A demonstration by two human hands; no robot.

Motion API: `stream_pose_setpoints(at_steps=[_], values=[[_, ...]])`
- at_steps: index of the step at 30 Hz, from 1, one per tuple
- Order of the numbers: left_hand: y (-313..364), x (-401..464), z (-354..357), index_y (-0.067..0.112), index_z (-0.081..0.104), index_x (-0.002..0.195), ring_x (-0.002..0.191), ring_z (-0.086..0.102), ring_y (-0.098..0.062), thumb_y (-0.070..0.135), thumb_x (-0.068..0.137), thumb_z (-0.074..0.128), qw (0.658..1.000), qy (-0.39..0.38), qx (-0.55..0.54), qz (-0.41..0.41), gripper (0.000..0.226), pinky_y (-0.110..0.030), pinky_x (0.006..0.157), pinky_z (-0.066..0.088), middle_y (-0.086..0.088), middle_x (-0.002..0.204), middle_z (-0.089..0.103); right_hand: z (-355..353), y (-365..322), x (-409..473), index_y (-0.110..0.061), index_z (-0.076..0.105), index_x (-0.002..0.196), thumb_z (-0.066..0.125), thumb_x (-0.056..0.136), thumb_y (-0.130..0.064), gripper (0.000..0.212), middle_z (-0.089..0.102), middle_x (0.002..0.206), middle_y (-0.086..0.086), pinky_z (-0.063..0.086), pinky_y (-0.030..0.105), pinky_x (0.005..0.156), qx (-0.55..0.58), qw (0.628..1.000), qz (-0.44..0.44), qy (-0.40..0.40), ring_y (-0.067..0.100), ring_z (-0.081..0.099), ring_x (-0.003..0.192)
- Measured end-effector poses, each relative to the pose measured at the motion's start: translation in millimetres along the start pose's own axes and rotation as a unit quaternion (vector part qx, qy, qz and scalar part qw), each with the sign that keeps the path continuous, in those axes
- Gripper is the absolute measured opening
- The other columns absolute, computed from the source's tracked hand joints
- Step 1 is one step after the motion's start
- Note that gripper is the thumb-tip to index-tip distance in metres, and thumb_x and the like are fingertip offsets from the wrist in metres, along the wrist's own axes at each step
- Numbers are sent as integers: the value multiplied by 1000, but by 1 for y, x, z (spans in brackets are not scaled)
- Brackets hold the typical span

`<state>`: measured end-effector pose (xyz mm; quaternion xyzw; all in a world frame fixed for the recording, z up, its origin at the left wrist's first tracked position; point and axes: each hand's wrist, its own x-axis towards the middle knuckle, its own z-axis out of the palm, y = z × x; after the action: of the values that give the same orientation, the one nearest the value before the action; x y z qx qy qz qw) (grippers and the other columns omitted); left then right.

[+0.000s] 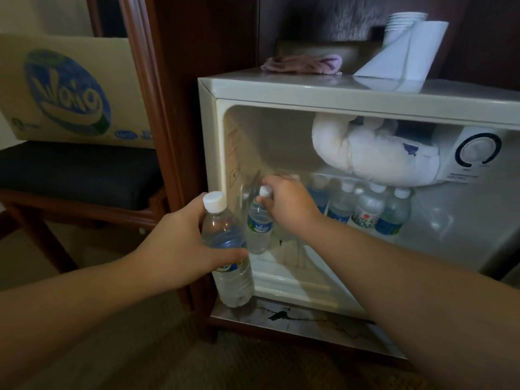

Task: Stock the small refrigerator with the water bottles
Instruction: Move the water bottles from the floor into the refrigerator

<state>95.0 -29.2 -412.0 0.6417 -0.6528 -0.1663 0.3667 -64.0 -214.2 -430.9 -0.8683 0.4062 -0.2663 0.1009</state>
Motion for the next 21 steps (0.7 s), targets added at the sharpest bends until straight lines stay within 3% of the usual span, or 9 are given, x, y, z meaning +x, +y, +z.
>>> stream_pose_setpoints(at_steps=[2, 7, 15, 17, 21], values=[[-5, -1, -2, 43, 52, 135, 116, 65, 6, 70, 56, 78, 1000, -2, 9, 6, 87, -28, 94, 61, 27, 126, 65, 8, -3, 9, -6, 64, 113, 66, 98, -22, 22, 61, 109, 15, 49, 39, 81, -16, 1000, 0, -17, 34, 59, 101], [-12, 1, -2, 45, 54, 130, 114, 64, 9, 67, 60, 80, 1000, 14, 20, 18, 78, -21, 91, 59, 28, 123, 66, 18, -4, 23, -15, 61, 132, 62, 100, -19, 32, 64, 123, 14, 53, 45, 95, -6, 999, 37, -19, 32, 61, 111], [-1, 7, 14, 48, 50, 128, 107, 63, 15, 56, 66, 86, 999, 16, 36, 19, 72, -8, 81, 54, 30, 115, 65, 10, 14, 24, -15, 64, 129, 61, 97, -25, 34, 64, 120, 13, 51, 37, 90, -6, 999, 31, -20, 31, 61, 107], [7, 12, 21, 48, 50, 126, 105, 62, 16, 53, 68, 88, 999, 10, 32, 15, 70, -3, 78, 51, 29, 113, 66, 6, 23, 14, -12, 67, 125, 63, 96, -23, 32, 66, 115, 13, 54, 40, 87, 8, 1000, 4, 7, 32, 63, 100], [15, 37, 44, 38, 55, 129, 101, 66, 2, 52, 69, 91, 999, 27, 33, 1, 72, -10, 80, 50, 20, 112, 68, -6, 42, -15, -10, 74, 109, 65, 93, -13, 19, 71, 101, 12, 57, 40, 75, 28, 995, -13, 95, 29, 67, 83]])
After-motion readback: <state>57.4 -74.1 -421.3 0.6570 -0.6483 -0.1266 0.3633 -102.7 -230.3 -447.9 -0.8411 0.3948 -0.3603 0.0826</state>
